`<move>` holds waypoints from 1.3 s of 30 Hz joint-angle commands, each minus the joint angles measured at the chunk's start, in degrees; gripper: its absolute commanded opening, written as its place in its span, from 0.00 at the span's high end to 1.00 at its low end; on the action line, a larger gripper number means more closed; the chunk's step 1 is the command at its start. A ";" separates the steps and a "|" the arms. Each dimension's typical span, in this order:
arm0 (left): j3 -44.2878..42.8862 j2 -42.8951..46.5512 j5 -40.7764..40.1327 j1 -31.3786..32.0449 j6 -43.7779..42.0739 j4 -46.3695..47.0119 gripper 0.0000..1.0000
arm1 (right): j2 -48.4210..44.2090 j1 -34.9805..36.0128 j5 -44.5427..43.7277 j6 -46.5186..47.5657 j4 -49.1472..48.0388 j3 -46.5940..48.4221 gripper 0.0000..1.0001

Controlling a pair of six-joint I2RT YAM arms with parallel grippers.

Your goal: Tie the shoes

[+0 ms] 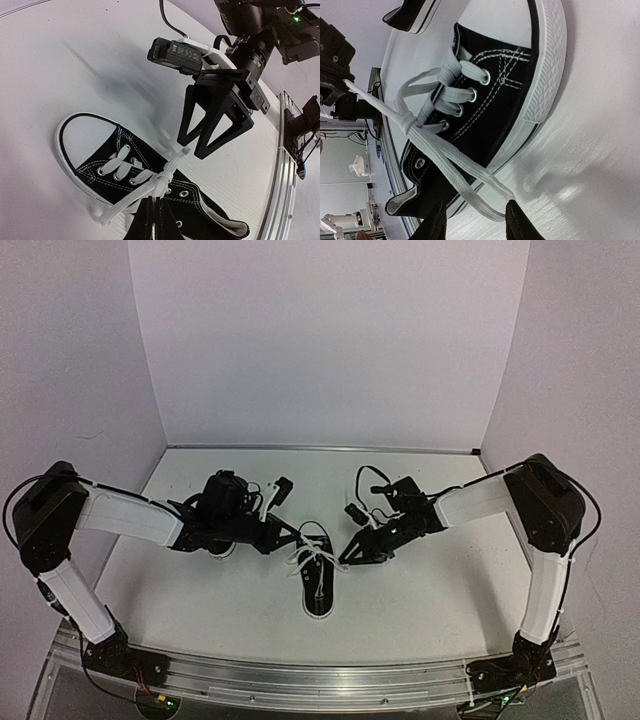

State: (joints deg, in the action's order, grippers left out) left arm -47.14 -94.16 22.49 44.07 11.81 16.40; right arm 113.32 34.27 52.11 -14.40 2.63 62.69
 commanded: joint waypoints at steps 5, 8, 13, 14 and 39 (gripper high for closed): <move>1.77 6.50 -5.71 -0.59 -1.33 -1.89 1.00 | -2.23 -2.01 0.71 0.34 -0.62 3.20 0.61; 2.42 8.37 -9.45 -1.26 -0.99 -3.07 1.00 | -1.88 -2.01 0.75 0.34 -0.61 3.47 0.60; 3.49 10.92 -13.58 -3.89 1.13 -3.97 1.00 | -1.70 -1.97 0.99 0.30 -0.54 3.71 0.59; 3.77 11.24 -13.97 -4.52 1.51 -4.01 1.00 | -1.69 -2.01 1.10 0.33 -0.54 3.80 0.59; 3.13 5.88 -9.86 -6.02 3.31 -2.86 0.99 | 5.39 1.95 1.21 1.69 -1.11 7.71 0.54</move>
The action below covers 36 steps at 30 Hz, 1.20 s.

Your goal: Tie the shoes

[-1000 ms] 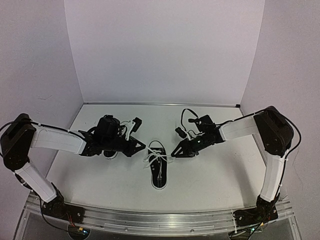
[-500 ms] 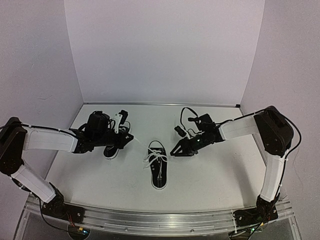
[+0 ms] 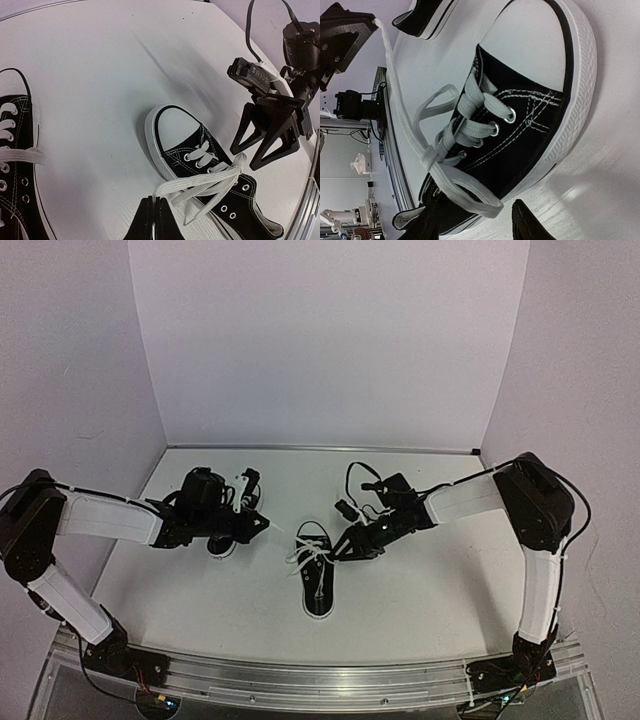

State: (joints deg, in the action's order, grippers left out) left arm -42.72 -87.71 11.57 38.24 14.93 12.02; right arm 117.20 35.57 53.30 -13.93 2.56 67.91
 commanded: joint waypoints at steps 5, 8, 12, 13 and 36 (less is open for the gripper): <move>-1.61 -1.23 1.57 -0.21 0.34 1.68 0.97 | 2.19 1.17 -0.67 1.48 -0.93 2.85 0.65; -1.66 -1.46 2.05 -0.19 0.61 1.84 0.91 | 1.64 1.18 -0.87 1.61 -0.95 2.46 0.86; -0.96 -0.71 2.38 -0.18 0.77 1.53 0.69 | -1.27 1.17 -2.88 1.53 -0.68 0.71 1.00; -0.50 -0.37 2.36 -0.18 0.62 1.47 0.65 | -2.30 1.18 -3.62 1.44 -0.63 0.14 1.00; -4.98 -18.29 10.09 3.61 -6.89 6.68 0.50 | -4.44 1.18 -9.10 0.79 1.80 -2.00 1.00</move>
State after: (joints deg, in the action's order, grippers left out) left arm -44.74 -104.03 20.00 41.98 8.47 14.83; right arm 113.97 36.42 45.50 -13.34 3.93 66.22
